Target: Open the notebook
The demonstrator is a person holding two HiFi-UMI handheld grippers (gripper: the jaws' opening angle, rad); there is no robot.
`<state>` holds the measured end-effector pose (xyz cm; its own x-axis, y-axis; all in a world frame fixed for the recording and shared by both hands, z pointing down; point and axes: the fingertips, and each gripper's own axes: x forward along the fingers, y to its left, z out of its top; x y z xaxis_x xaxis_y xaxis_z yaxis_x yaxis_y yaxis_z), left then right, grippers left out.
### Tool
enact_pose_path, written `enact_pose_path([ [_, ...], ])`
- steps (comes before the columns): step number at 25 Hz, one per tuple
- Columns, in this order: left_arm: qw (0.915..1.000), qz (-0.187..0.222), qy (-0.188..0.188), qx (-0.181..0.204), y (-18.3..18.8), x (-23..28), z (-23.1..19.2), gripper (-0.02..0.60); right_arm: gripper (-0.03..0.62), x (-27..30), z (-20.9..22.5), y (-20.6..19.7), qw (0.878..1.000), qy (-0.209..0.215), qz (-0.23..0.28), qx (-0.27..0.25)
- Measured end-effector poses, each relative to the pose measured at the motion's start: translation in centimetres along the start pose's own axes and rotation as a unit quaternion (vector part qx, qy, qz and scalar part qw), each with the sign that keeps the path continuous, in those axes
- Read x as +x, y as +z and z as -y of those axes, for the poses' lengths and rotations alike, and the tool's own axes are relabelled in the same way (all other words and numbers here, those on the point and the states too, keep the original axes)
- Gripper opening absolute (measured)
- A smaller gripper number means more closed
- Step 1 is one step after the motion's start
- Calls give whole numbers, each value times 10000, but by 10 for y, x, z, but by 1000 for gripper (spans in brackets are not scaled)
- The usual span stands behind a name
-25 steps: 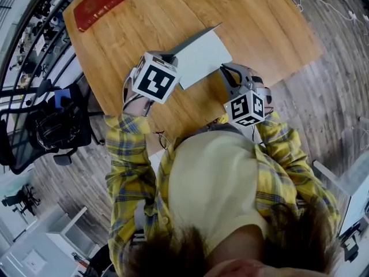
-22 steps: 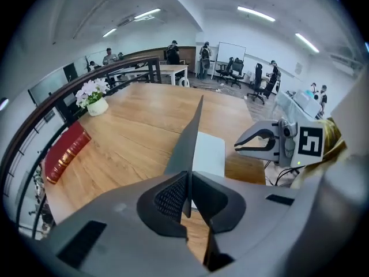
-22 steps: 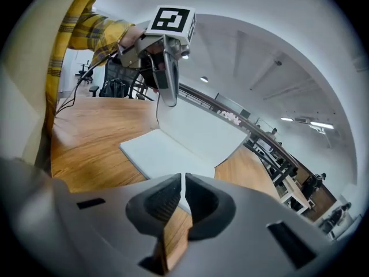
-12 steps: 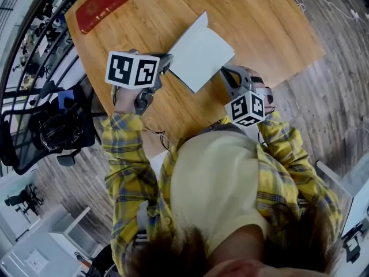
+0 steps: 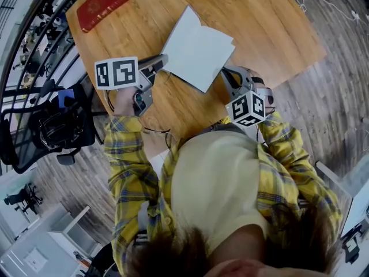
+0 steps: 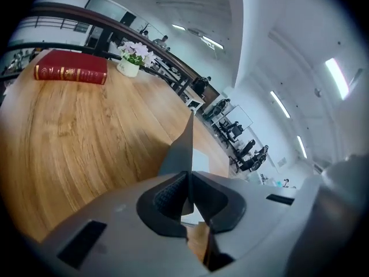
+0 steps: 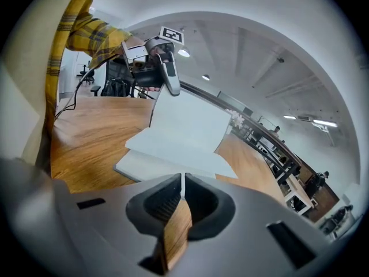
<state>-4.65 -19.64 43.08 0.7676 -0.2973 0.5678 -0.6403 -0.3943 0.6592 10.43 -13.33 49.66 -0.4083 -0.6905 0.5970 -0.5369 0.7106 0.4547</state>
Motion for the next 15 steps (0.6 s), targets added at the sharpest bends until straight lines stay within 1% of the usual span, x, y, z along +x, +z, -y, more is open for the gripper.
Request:
enact_pose_path([
  [3, 9995, 232, -79, -217, -2, -3, -5, 18, 72, 0, 0, 1, 10000, 12, 25, 52],
  [7, 9981, 481, -97, -369, 0, -8, -12, 18, 72, 0, -1, 7, 9999, 55, 65, 117],
  [15, 9948, 806, -46, -620, -1, -23, -29, 18, 72, 2, -8, 22, 9994, 196, 159, 234],
])
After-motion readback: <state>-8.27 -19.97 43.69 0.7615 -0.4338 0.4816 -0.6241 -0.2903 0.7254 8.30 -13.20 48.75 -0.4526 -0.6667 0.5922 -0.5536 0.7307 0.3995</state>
